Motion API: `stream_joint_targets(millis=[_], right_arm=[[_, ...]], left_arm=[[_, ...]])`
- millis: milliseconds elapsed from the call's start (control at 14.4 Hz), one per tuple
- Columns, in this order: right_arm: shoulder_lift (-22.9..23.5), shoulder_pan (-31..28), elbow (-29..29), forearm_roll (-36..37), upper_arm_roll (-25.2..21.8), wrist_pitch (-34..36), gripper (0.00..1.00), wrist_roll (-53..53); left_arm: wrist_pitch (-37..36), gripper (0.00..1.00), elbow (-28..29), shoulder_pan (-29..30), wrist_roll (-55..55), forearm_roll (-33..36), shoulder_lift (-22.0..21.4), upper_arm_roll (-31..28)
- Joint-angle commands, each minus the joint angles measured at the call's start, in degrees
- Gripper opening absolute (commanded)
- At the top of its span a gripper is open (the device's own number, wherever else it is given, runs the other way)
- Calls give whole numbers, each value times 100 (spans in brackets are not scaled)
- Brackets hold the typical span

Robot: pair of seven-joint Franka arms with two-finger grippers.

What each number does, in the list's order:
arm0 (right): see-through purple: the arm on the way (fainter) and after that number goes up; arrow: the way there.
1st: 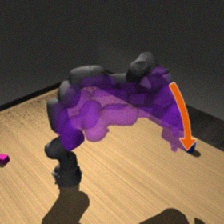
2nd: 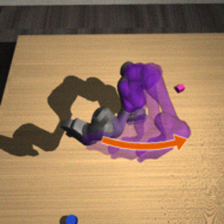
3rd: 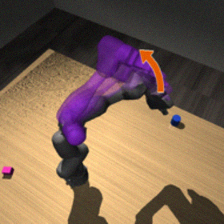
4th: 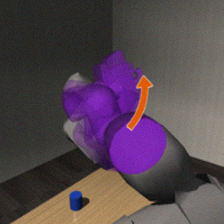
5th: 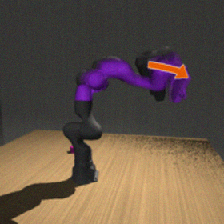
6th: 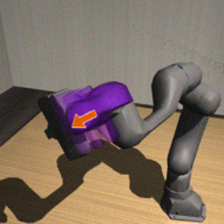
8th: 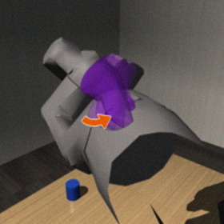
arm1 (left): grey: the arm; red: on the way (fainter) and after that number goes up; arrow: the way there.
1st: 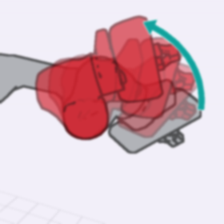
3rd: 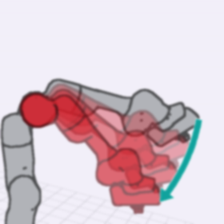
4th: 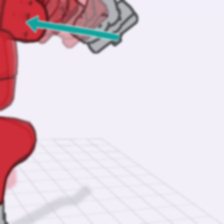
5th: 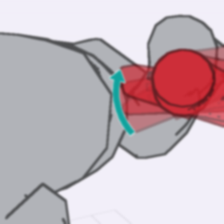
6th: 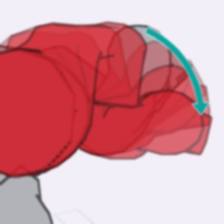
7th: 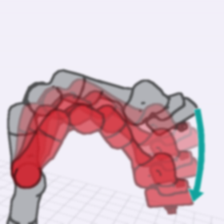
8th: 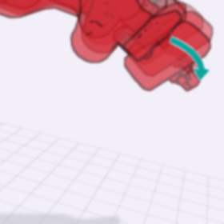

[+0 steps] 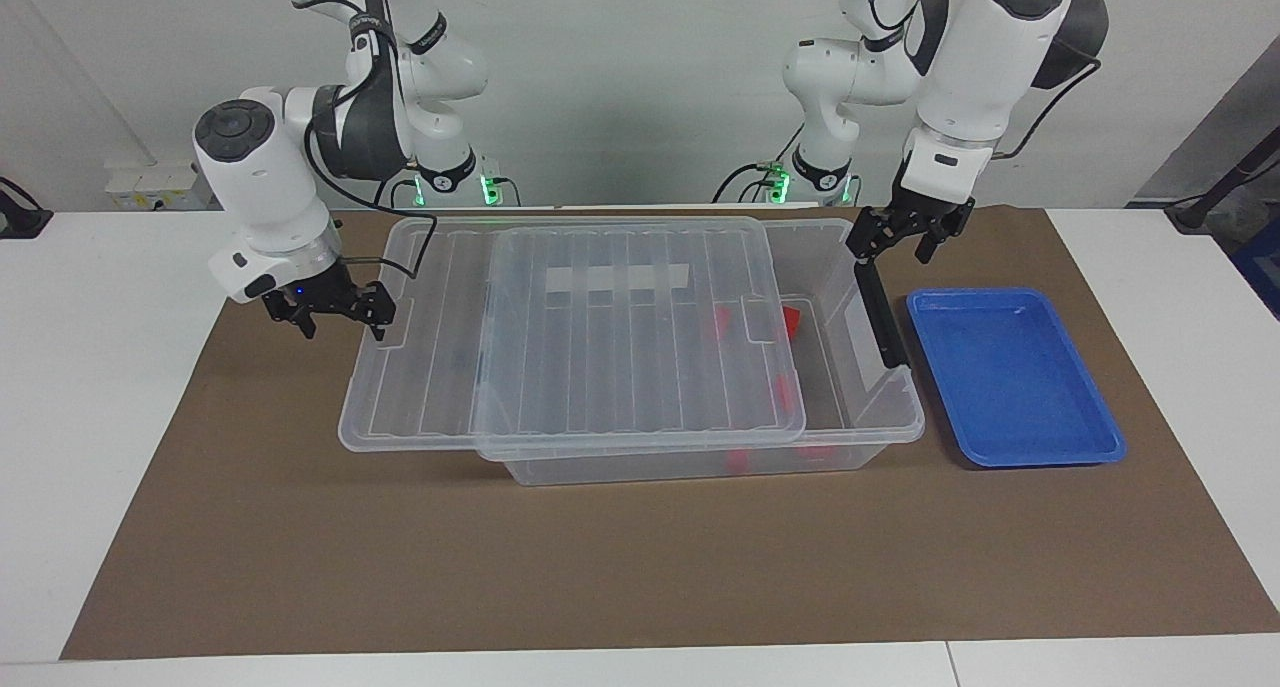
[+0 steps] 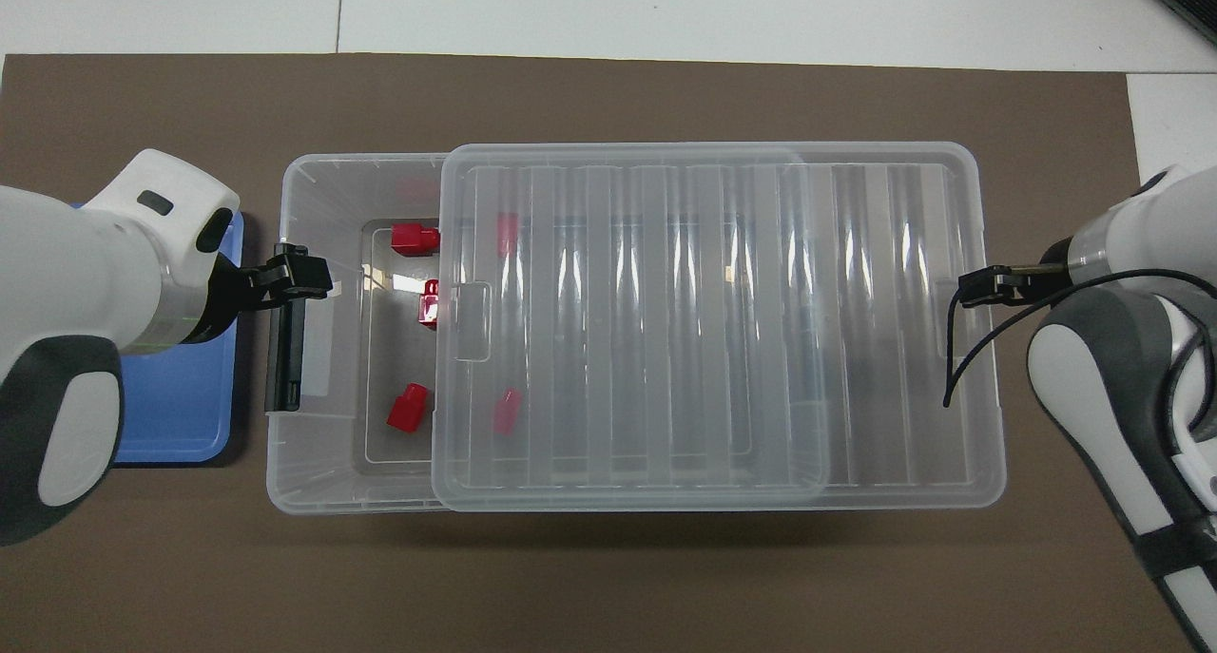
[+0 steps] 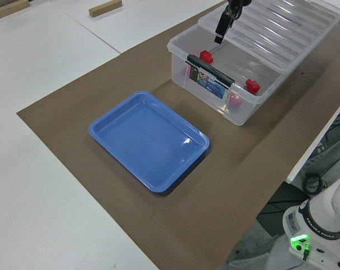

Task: Place red block in blue tray from box
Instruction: 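Reach the left gripper into the box toward a red block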

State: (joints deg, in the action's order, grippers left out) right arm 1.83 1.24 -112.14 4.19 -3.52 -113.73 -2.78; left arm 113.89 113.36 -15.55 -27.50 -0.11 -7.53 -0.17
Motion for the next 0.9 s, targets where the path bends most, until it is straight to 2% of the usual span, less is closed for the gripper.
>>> stream_joint_targets(millis=[0, 139, 416, 694, 832], right_arm=[[-104, -132, -45, 188, 35, 149, 100, 129], [-104, -220, -45, 231, 35, 202, 100, 129], [-113, -308, -45, 258, 35, 211, 100, 138], [-113, -387, -36, 293, 35, 254, 100, 234], [-113, -422, -36, 302, 27, 272, 100, 261]], left_arm=[[816, 100, 678, -386, -499, -41, -92, -88], [1178, 100, 767, -676, -861, -41, 154, -88], [1670, 100, 854, -879, -897, -33, 593, -97], [1908, 100, 986, -870, -871, -6, 682, -97], [2250, 100, 1074, -879, -888, -6, 788, -97]])
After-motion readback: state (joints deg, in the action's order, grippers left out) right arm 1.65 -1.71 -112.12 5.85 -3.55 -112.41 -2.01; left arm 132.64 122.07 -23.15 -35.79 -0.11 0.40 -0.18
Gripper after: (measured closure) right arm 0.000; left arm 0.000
